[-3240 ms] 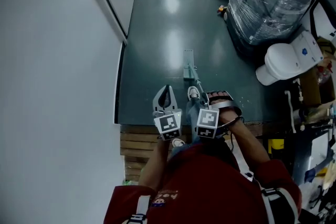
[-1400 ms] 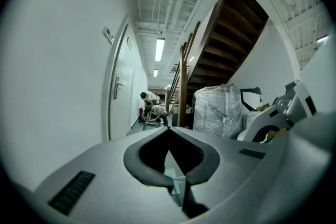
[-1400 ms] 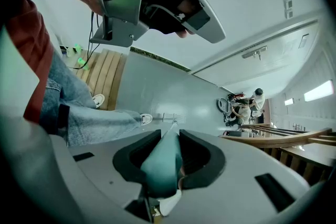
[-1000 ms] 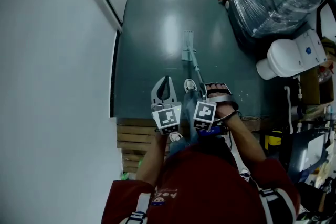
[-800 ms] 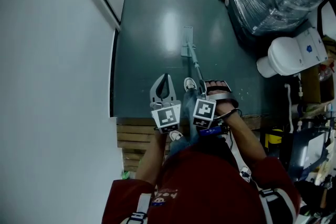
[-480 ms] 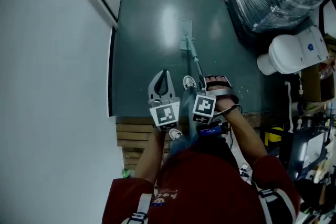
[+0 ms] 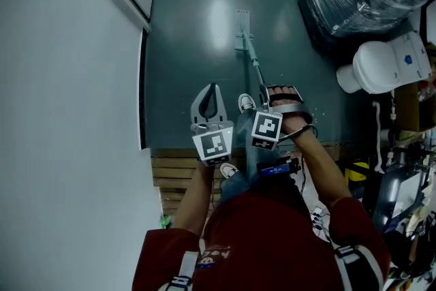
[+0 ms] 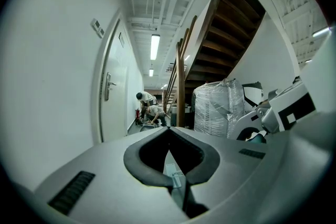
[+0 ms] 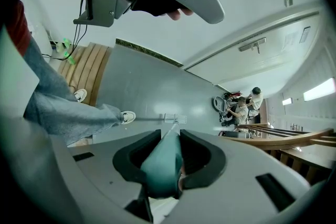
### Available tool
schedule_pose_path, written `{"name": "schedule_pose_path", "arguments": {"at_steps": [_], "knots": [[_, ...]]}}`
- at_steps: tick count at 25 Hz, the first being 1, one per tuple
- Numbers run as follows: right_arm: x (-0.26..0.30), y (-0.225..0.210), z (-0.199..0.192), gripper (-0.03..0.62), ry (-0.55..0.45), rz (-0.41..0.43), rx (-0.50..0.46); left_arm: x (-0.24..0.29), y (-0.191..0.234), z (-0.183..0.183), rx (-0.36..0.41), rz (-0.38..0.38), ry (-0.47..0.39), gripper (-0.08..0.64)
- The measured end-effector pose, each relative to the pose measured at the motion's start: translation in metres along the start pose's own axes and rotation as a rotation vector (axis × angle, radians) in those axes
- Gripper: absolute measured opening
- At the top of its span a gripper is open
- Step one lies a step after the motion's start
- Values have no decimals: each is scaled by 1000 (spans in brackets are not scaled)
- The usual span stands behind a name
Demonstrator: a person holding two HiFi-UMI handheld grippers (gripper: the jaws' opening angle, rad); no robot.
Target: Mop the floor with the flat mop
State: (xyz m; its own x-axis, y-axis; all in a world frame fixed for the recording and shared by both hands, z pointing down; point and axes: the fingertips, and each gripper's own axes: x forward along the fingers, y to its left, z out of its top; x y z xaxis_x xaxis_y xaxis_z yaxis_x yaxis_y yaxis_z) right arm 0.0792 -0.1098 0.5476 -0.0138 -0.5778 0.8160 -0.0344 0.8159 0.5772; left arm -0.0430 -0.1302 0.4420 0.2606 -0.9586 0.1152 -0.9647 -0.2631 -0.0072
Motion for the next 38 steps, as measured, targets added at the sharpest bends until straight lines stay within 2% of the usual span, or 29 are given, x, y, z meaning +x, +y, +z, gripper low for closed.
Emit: {"name": "schedule_pose_path", "arguments": {"at_steps": [4,17,22,28,31,38], "knots": [[22,-19,-10,117,1,-13,5,25,-3,2,-3,-5,-1,15],[74,-62,-2,118,-20,-31,-39,75,15,-10,2,-21,18,15],[123,-74,-17,118,8,-22,-60,116,8,-37,-8,-47,39,15],[145,-82,-27,118,25,-41,-102,135,2,-42,-12,-39,27,15],[162,-99,-32,118,29,-43,-118,159,1,-48,-13,-43,25,15],[205,-126,-37,118,-20,-65,-89,200,-4,-52,-21,-34,18,15]]}}
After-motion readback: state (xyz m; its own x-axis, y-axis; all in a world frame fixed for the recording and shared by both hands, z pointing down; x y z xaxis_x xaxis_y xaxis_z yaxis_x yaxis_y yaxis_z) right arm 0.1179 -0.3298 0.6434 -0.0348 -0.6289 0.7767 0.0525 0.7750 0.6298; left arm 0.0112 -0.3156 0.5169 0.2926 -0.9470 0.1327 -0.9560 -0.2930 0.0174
